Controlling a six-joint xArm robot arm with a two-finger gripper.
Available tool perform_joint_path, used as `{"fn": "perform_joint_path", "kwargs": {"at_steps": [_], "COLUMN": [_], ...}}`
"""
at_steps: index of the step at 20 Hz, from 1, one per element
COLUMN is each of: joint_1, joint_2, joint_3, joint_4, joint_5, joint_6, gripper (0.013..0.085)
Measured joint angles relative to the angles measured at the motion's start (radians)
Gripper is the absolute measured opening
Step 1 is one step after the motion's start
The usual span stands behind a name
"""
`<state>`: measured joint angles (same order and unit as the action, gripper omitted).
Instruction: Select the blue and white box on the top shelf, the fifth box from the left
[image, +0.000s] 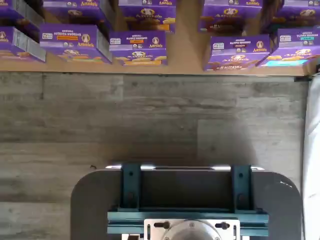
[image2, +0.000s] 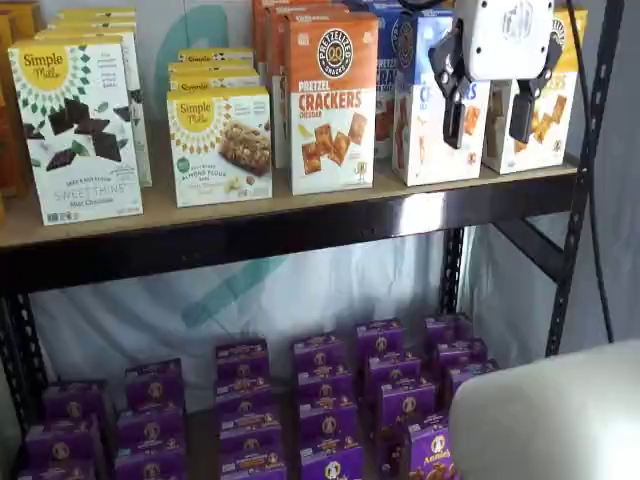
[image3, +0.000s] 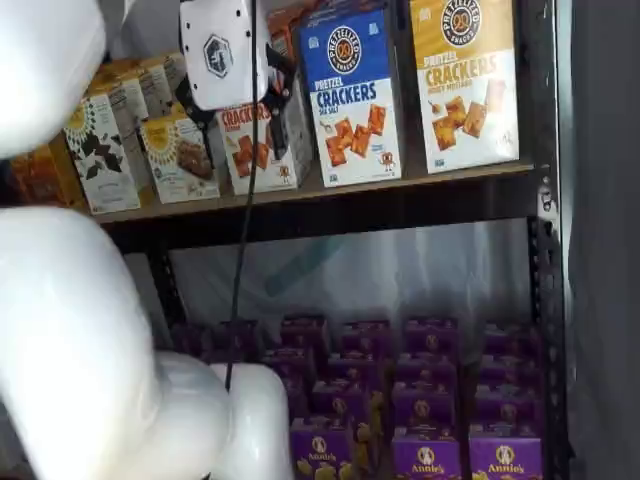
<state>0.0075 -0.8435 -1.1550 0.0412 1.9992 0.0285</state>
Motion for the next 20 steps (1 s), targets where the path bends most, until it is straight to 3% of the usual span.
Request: {"fn": "perform_joint_path", "kwargs": {"at_steps": [6,11,20], "joint_1": [-0.01,0.013,0.014], "joint_2": [-0.007,-0.01,0.101], "joint_3": [0.006,0.011,-0.09], "joint_4": [0.005,-0.034,-0.084], "joint_5": [-0.008,-0.052,-0.172], "joint_6": [-0.007,-0.001,-0.01], "gripper": [0.085,0.085,0.085]}}
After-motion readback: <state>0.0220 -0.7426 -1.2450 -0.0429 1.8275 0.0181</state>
